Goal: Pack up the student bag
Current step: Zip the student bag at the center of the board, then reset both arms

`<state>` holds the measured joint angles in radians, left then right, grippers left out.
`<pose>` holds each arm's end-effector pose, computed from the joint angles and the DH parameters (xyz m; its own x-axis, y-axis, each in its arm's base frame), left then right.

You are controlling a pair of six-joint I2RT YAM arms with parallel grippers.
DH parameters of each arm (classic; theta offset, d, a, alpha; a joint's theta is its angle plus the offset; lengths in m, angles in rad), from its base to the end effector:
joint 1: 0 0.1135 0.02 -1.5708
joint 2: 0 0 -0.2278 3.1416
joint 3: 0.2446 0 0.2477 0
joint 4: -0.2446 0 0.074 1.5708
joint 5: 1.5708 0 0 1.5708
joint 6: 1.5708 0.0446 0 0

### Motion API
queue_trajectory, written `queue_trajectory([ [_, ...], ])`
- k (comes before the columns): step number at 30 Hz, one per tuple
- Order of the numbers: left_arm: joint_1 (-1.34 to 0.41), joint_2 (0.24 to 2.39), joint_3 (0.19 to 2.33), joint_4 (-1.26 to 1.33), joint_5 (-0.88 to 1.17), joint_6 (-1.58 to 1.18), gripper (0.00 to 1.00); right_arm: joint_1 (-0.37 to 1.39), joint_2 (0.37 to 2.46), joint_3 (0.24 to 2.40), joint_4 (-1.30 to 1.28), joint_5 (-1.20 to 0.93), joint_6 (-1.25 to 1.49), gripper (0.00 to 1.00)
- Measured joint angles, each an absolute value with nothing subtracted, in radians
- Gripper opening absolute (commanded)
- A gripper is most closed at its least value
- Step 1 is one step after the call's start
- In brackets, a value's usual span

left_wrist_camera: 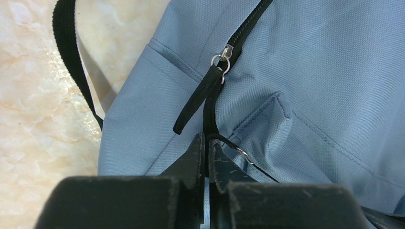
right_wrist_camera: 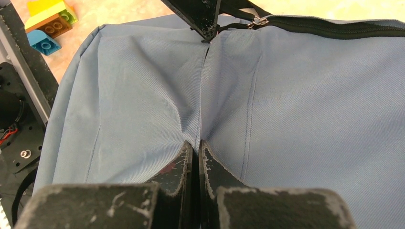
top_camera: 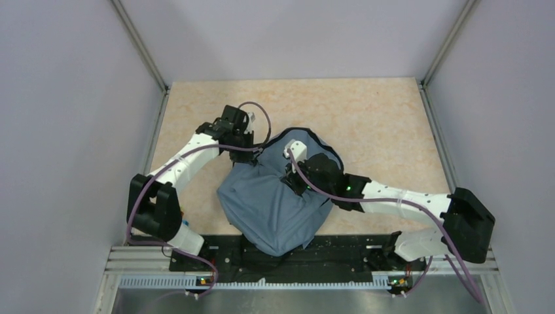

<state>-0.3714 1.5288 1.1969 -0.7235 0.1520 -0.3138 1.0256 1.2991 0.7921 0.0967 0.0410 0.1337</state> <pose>0.2914 -0.1208 0.2168 -0.9034 0.0244 -0.4281 0.1571 0.9478 -0.2775 0.1607 0.2614 0.2214 -0.3163 -0.2646 -0.9110 -0.7998 0.5909 0.1060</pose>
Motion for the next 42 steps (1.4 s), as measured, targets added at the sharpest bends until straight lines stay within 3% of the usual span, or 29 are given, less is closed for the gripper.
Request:
queue_trajectory([
  [5,-0.363,1.547,1.225,-0.739,0.187,-0.311,0.00,1.026,1.291,0.792,0.088,0.042,0.133,0.02],
  [6,-0.360,1.546,1.225,-0.739,0.196,-0.309,0.01,1.026,1.289,0.792,0.086,0.041,0.133,0.14],
  [7,-0.358,1.545,1.225,-0.738,0.203,-0.307,0.09,1.026,1.288,0.792,0.085,0.041,0.133,0.34],
  [8,-0.355,1.542,1.225,-0.736,0.203,-0.300,0.30,1.026,1.286,0.792,0.080,0.042,0.135,0.50],
  [10,-0.333,1.534,1.221,-0.702,0.160,-0.281,0.65,1.027,1.252,0.786,0.049,0.036,0.143,0.68],
  [12,-0.303,1.504,1.197,-0.651,0.125,-0.260,0.81,1.029,1.214,0.785,0.033,0.035,0.154,0.88],
  [13,-0.289,1.475,1.174,-0.620,0.108,-0.258,0.83,1.029,1.198,0.785,0.034,0.038,0.158,0.90],
  [21,-0.283,1.231,1.062,-0.481,-0.006,-0.260,0.88,0.995,1.160,0.786,-0.026,0.087,0.198,0.94],
  [29,-0.283,1.021,0.986,-0.472,-0.190,-0.313,0.92,0.664,1.118,0.786,-0.163,0.051,0.293,0.94],
  [35,-0.283,0.745,0.936,-0.501,-0.303,-0.298,0.98,0.362,0.926,0.785,-0.263,0.075,0.338,0.95],
  [42,-0.283,0.522,0.933,-0.498,-0.332,-0.252,0.98,0.305,0.613,0.728,-0.215,0.184,0.272,0.95],
])
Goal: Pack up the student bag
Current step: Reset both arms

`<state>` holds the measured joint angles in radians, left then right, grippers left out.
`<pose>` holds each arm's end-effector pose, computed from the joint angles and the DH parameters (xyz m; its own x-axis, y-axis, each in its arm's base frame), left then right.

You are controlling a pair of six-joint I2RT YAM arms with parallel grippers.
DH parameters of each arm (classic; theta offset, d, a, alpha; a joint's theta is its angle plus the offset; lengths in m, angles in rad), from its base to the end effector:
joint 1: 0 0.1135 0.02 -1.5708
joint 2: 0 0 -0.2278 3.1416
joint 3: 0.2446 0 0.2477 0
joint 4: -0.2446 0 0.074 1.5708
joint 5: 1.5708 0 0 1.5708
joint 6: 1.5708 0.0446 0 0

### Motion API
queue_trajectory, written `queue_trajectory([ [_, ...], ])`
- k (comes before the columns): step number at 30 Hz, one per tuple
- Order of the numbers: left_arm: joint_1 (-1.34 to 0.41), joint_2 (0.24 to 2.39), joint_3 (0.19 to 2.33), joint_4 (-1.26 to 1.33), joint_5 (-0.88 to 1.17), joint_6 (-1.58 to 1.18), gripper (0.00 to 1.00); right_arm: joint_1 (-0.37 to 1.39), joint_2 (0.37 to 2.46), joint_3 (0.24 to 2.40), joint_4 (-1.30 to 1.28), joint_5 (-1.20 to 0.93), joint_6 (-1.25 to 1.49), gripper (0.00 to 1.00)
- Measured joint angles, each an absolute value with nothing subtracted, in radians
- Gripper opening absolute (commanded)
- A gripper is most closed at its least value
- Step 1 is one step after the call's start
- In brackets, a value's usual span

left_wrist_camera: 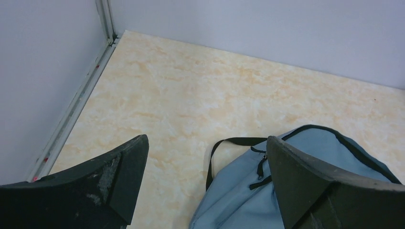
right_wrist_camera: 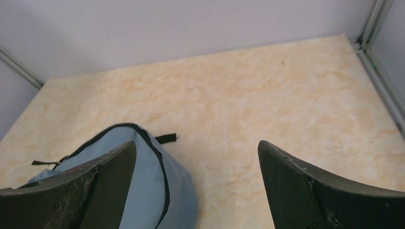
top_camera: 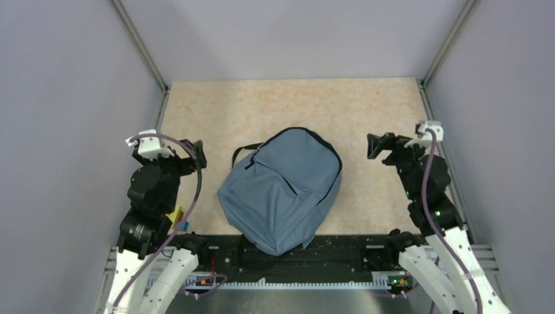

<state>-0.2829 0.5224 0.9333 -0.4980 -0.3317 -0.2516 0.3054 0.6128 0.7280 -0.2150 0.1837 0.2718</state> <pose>0.1334 -0.0236 0.3680 -0.0690 -0.2250 -0.9719 -0.0669 0.9731 -0.2206 0.1767 0.0472 0.3200 -0.1244 0.2376 -0.9634 -0.0923 0.9639 0.2496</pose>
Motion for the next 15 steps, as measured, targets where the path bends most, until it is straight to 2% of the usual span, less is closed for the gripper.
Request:
queue_trajectory([
  [7,-0.283,0.445,0.843,-0.501,-0.326,-0.229,0.98,0.305,0.355,0.562,-0.056,0.262,0.175,0.96],
  [15,-0.283,0.445,0.831,-0.502,-0.303,-0.221,0.98,0.305,0.323,0.517,-0.030,0.284,0.148,0.95],
])
